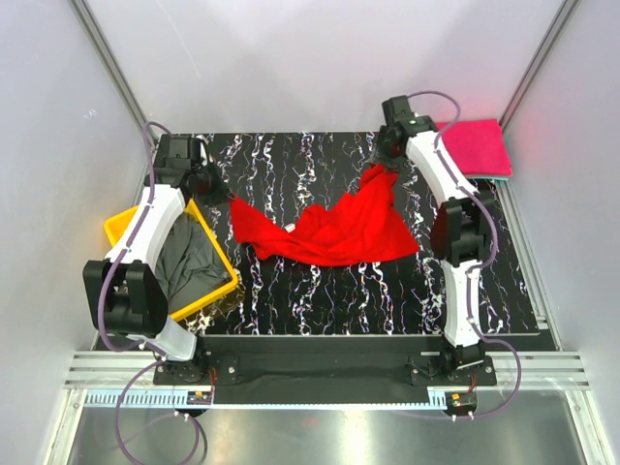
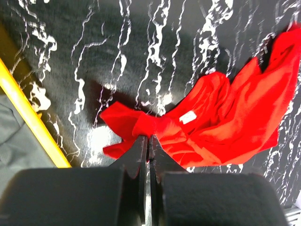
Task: Fold and stack the t-shirts
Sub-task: Flatten the tshirt out
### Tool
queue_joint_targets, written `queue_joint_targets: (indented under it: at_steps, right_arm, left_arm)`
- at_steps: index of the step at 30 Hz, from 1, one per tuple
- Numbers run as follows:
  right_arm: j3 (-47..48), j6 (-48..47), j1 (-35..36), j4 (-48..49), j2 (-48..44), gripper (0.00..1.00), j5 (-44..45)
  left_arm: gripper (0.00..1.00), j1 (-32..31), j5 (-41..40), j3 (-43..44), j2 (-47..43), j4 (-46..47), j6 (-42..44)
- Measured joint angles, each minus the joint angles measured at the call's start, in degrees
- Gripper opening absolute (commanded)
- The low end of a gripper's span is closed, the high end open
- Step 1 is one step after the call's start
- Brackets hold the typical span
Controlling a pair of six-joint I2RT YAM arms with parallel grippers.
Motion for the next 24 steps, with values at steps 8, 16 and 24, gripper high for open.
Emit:
queue_joint_targets:
  at_steps: [8, 16, 24]
  right_arm:
    - [-26.08, 14.78, -13.03, 0.81, -20.26, 0.50, -1.33]
    - [-52.98, 24.59, -11.47, 0.50, -32.13, 0.49, -0.74]
    - [-61.66, 31.15, -11.50, 7.13, -32.17, 0.47, -2.19]
  left_arm:
    - [0.00, 0.00, 0.37, -1.84, -1.75, 2.36, 0.66]
    - [0.00, 0.00, 0.83, -5.38, -3.63, 2.73, 1.57]
    - [0.00, 0.00, 2.10, -5.92, -5.03, 3.06, 1.60]
